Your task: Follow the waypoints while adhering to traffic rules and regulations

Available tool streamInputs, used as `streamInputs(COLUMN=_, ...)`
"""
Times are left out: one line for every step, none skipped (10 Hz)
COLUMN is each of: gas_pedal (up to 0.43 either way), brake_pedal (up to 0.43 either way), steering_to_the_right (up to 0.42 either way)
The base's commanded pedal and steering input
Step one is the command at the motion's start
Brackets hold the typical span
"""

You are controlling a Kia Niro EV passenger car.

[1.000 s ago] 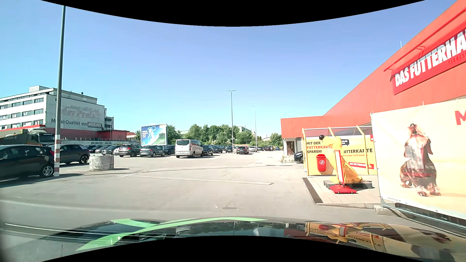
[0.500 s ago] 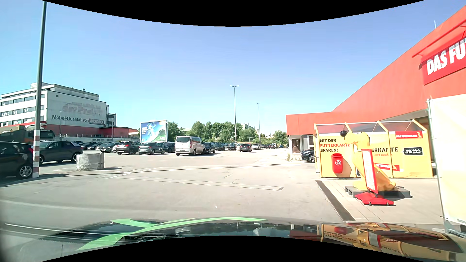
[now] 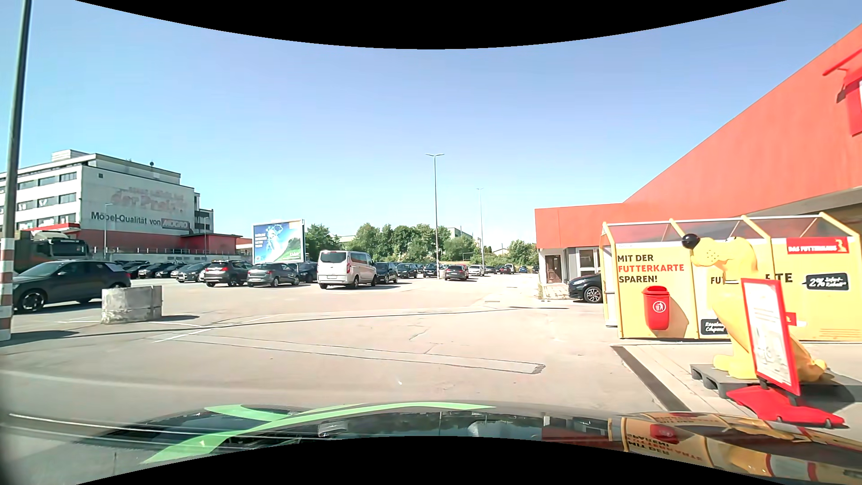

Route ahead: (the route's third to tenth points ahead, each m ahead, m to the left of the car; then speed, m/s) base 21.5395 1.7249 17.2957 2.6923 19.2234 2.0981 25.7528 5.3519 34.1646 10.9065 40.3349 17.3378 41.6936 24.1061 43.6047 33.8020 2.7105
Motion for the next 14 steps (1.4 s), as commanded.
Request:
streamInputs(gas_pedal=0.000, brake_pedal=0.000, steering_to_the_right=0.024)
streamInputs(gas_pedal=0.000, brake_pedal=0.000, steering_to_the_right=0.038)
streamInputs(gas_pedal=0.000, brake_pedal=0.000, steering_to_the_right=0.043)
streamInputs(gas_pedal=0.000, brake_pedal=0.000, steering_to_the_right=0.044)
streamInputs(gas_pedal=0.000, brake_pedal=0.000, steering_to_the_right=0.049)
streamInputs(gas_pedal=0.000, brake_pedal=0.000, steering_to_the_right=0.053)
streamInputs(gas_pedal=0.008, brake_pedal=0.000, steering_to_the_right=0.055)
streamInputs(gas_pedal=0.047, brake_pedal=0.000, steering_to_the_right=0.055)
streamInputs(gas_pedal=0.047, brake_pedal=0.000, steering_to_the_right=0.054)
streamInputs(gas_pedal=0.059, brake_pedal=0.000, steering_to_the_right=0.052)
streamInputs(gas_pedal=0.067, brake_pedal=0.000, steering_to_the_right=0.050)
streamInputs(gas_pedal=0.067, brake_pedal=0.000, steering_to_the_right=0.048)
streamInputs(gas_pedal=0.067, brake_pedal=0.000, steering_to_the_right=0.048)
streamInputs(gas_pedal=0.067, brake_pedal=0.000, steering_to_the_right=0.051)
